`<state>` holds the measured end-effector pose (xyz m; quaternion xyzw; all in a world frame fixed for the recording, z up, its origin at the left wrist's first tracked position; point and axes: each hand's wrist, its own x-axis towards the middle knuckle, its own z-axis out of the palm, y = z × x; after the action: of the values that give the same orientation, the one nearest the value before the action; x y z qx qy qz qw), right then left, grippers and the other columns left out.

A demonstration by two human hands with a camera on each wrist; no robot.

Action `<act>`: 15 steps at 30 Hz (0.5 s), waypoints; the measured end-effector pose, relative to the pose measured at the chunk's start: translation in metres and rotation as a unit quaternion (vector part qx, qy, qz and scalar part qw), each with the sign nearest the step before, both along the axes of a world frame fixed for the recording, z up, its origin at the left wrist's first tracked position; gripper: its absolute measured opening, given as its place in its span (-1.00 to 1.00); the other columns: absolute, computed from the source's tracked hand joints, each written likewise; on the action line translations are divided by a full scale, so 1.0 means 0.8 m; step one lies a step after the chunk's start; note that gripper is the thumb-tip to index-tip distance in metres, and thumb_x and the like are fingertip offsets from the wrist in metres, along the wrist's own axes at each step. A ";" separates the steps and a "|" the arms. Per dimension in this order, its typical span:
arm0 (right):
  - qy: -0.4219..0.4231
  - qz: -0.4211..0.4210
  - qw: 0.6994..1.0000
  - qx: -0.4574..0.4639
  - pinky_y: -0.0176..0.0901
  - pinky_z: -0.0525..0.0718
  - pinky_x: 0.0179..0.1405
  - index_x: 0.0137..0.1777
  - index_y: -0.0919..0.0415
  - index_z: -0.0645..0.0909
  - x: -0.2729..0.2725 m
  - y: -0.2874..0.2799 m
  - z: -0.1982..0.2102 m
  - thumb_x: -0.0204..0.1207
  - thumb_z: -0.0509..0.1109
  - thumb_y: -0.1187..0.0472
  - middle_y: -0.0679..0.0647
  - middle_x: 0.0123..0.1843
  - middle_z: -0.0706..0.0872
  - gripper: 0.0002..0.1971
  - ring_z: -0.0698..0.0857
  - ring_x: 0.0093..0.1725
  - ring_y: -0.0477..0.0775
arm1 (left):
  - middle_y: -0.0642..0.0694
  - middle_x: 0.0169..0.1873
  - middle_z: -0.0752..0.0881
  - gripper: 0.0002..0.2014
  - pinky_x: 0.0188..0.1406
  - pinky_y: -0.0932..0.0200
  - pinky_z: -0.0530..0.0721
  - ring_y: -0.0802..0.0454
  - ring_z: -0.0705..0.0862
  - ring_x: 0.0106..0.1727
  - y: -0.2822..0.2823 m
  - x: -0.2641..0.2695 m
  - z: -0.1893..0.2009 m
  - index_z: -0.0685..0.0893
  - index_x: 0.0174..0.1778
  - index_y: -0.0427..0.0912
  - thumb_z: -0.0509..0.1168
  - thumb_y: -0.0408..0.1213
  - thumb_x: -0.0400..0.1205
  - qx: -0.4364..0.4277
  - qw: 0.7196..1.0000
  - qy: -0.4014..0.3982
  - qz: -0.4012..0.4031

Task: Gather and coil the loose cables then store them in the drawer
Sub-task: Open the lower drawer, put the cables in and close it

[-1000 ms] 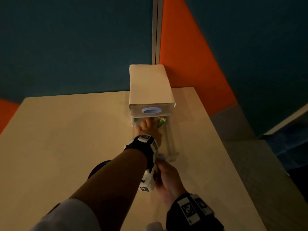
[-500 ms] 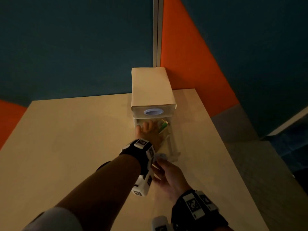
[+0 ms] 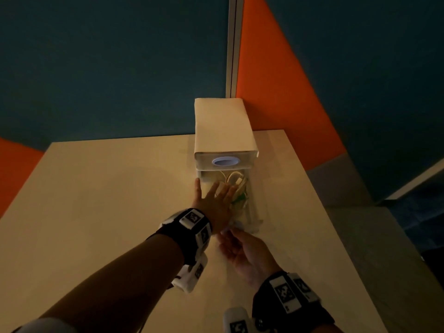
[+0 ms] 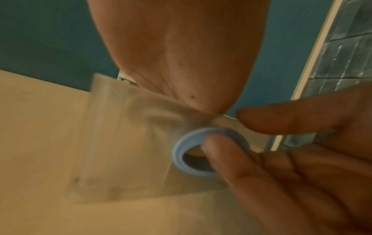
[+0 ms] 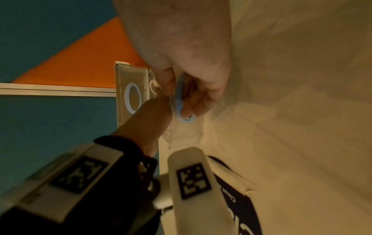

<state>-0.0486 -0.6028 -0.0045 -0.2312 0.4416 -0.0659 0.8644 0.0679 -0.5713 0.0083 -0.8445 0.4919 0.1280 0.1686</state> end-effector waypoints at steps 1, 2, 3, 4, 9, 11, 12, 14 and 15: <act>-0.001 -0.003 1.000 -0.003 -0.06 0.58 -0.13 -0.24 0.30 0.65 0.000 0.000 -0.002 0.53 0.27 0.35 0.17 -0.35 0.77 -0.83 0.71 -0.23 0.11 | 0.03 0.68 -0.15 -0.35 0.37 -0.58 -0.38 -0.08 -0.19 0.68 -0.005 0.005 0.001 -0.30 0.62 -0.02 -0.17 0.07 0.68 0.008 1.000 0.005 0.010; -0.004 -0.008 1.000 -0.004 -0.07 0.59 -0.13 -0.22 0.29 0.65 0.001 -0.001 -0.004 0.54 0.26 0.36 0.16 -0.36 0.79 -0.83 0.75 -0.27 0.09 | 0.05 0.68 -0.16 -0.34 0.35 -0.59 -0.39 -0.08 -0.21 0.67 -0.009 0.008 0.000 -0.30 0.62 0.01 -0.17 0.10 0.67 0.014 1.000 0.009 0.017; -0.006 -0.014 1.000 -0.006 -0.07 0.60 -0.13 -0.20 0.28 0.65 0.001 -0.002 -0.006 0.55 0.24 0.36 0.16 -0.38 0.80 -0.83 0.77 -0.33 0.05 | 0.06 0.68 -0.18 -0.34 0.34 -0.60 -0.39 -0.08 -0.22 0.67 -0.012 0.010 0.001 -0.31 0.62 0.04 -0.18 0.13 0.66 0.016 1.000 0.013 0.022; -0.007 -0.019 1.000 -0.006 -0.08 0.61 -0.13 -0.18 0.28 0.64 0.002 -0.004 -0.007 0.55 0.22 0.37 0.16 -0.40 0.81 -0.83 0.78 -0.38 0.02 | 0.06 0.68 -0.20 -0.33 0.35 -0.60 -0.38 -0.08 -0.23 0.67 -0.014 0.011 0.001 -0.33 0.61 0.06 -0.20 0.16 0.65 0.013 0.999 0.020 0.027; -0.022 -0.019 0.999 -0.016 -0.09 0.66 -0.17 -0.18 0.33 0.63 0.009 -0.011 0.001 0.58 0.20 0.38 0.16 -0.44 0.80 -0.81 0.74 -0.29 0.07 | -0.02 0.68 -0.20 -0.42 0.34 -0.67 -0.31 -0.08 -0.23 0.67 -0.009 0.016 0.010 -0.29 0.62 0.04 -0.25 0.03 0.71 -0.058 0.995 0.061 0.047; -0.027 -0.019 0.999 -0.024 -0.12 0.68 -0.24 -0.18 0.32 0.63 0.017 -0.013 0.003 0.57 0.20 0.39 0.16 -0.41 0.79 -0.82 0.73 -0.28 0.08 | -0.08 0.68 -0.14 -0.43 0.34 -0.69 -0.27 -0.04 -0.14 0.68 0.003 0.017 0.015 -0.24 0.63 -0.09 -0.24 -0.05 0.72 -0.092 0.992 0.067 0.059; -0.025 -0.020 0.999 -0.027 -0.14 0.70 -0.31 -0.18 0.31 0.63 0.021 -0.014 0.003 0.57 0.21 0.39 0.14 -0.43 0.80 -0.82 0.74 -0.33 0.05 | -0.10 0.69 -0.10 -0.43 0.33 -0.70 -0.24 -0.03 -0.06 0.68 0.010 0.018 0.015 -0.22 0.64 -0.15 -0.23 -0.08 0.72 -0.104 0.991 0.063 0.061; -0.016 -0.022 0.999 -0.031 -0.19 0.73 -0.41 -0.19 0.30 0.63 0.028 -0.015 0.001 0.57 0.21 0.38 0.11 -0.47 0.80 -0.82 0.76 -0.42 0.01 | -0.11 0.68 0.03 -0.44 0.35 -0.69 -0.15 -0.05 0.15 0.64 0.026 0.018 0.011 -0.08 0.64 -0.18 -0.15 -0.12 0.72 -0.133 0.989 0.046 0.044; -0.013 -0.023 0.999 -0.029 -0.19 0.74 -0.41 -0.20 0.30 0.63 0.029 -0.016 0.000 0.57 0.21 0.37 0.11 -0.47 0.81 -0.81 0.77 -0.43 0.00 | -0.13 0.65 0.16 -0.46 0.36 -0.66 -0.08 -0.10 0.29 0.58 0.034 0.019 0.008 0.04 0.64 -0.14 -0.07 -0.13 0.71 -0.163 0.985 0.042 0.038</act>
<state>-0.0257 -0.6155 -0.0045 -0.2450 0.4331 -0.1019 0.8614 0.0827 -0.5444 0.0149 -0.8726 0.4805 0.0877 0.0035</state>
